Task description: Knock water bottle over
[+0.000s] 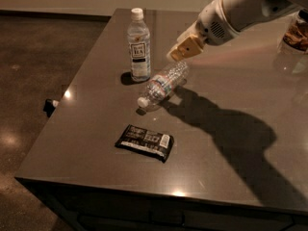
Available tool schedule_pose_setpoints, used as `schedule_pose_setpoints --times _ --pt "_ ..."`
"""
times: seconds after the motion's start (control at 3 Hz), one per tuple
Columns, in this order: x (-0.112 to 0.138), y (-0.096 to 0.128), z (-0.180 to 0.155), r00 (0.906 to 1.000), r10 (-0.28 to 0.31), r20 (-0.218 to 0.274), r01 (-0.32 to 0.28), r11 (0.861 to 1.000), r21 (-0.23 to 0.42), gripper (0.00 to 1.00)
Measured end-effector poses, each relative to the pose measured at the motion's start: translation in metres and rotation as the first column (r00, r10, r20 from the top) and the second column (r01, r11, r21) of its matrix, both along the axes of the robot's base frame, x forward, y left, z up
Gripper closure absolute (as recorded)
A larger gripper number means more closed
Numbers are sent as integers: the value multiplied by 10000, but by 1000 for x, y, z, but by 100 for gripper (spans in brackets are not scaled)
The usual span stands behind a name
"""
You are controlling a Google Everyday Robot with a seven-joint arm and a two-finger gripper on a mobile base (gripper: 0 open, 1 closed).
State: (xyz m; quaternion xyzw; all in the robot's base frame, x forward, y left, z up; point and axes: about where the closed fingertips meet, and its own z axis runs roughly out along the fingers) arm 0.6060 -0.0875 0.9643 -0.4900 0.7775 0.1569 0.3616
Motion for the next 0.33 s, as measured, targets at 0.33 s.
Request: schedule_pose_setpoints --times 0.33 --pt "0 1 -1 10000 25 -10 -25 10000 -2 18"
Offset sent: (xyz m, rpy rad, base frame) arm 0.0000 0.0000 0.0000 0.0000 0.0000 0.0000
